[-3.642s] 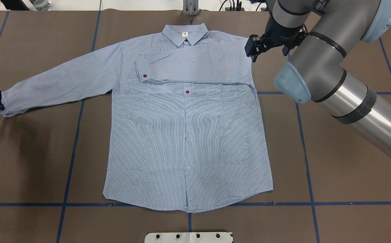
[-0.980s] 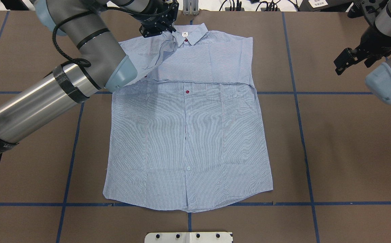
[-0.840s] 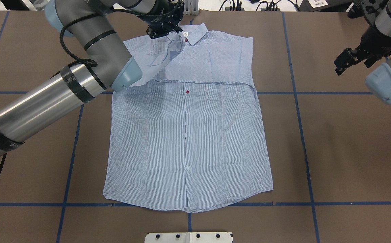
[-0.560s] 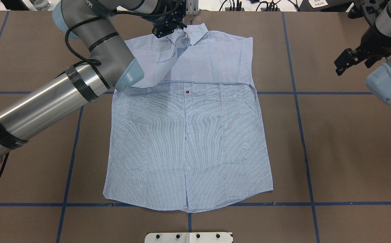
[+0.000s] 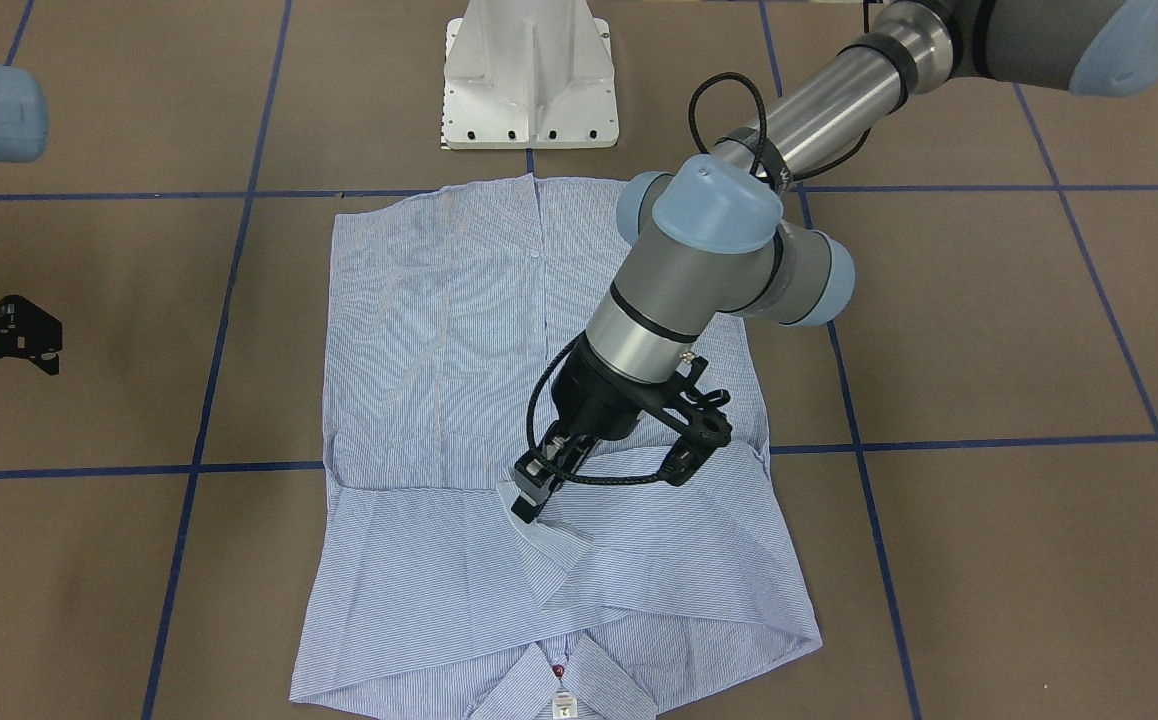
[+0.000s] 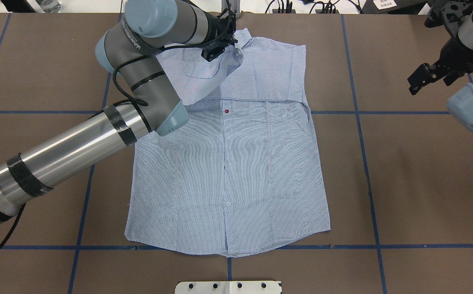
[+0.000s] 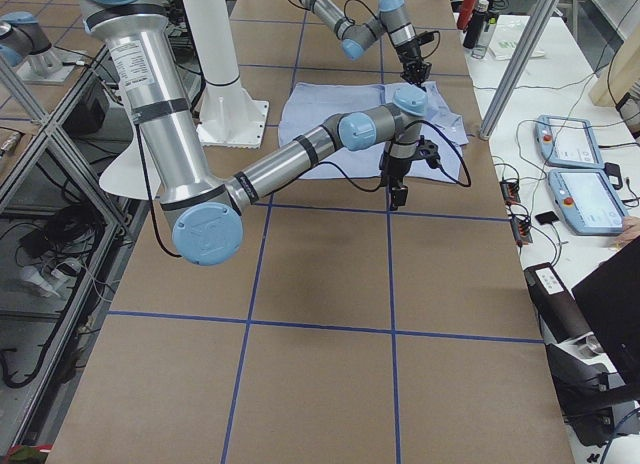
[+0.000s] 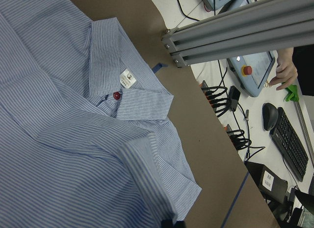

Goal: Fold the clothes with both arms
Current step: 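Lift the sleeve and carry it over the shirt toward the collar, then lay the sleeve across the chest and release it with the left gripper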

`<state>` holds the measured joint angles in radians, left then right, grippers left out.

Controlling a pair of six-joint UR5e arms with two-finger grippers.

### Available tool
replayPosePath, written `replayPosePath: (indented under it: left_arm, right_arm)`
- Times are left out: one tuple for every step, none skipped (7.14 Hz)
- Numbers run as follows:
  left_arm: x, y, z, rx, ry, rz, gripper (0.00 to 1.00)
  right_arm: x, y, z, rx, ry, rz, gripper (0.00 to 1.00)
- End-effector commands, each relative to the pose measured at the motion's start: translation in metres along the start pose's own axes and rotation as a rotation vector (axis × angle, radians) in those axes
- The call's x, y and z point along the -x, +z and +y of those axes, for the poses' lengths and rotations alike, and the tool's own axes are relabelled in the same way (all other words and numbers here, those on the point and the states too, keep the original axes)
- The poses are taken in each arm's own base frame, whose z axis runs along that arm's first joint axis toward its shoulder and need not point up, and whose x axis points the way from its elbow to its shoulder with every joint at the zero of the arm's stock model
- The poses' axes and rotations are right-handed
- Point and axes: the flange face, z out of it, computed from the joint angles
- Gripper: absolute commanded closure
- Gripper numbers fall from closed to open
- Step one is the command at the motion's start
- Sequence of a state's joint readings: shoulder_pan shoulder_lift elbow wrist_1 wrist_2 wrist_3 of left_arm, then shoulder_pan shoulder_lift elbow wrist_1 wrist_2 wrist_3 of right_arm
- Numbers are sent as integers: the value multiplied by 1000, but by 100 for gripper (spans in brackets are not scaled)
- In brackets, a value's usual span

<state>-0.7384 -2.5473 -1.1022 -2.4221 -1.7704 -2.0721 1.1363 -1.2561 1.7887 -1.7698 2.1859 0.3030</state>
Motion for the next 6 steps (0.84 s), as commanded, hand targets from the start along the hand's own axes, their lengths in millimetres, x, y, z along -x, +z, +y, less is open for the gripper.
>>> replayPosePath:
  left_arm:
    - [23, 30, 55, 4, 46, -9, 100]
    - [45, 46, 85, 20, 108, -39, 100]
    - [60, 59, 101, 0, 149, -49, 100]
    - [68, 73, 111, -7, 203, -74, 100]
    - [69, 77, 109, -29, 222, -74, 100]
    - [69, 76, 109, -29, 224, -73, 98]
  right_arm:
    - [-1, 2, 1, -1, 0, -1, 0]
    - [-1, 2, 1, -1, 0, -2, 0]
    - [-2, 3, 1, 1, 2, 0, 0]
    - [-2, 3, 0, 1, 2, 0, 0]
    - [-2, 3, 0, 2, 2, -1, 0]
    - [-2, 3, 0, 2, 2, -1, 0]
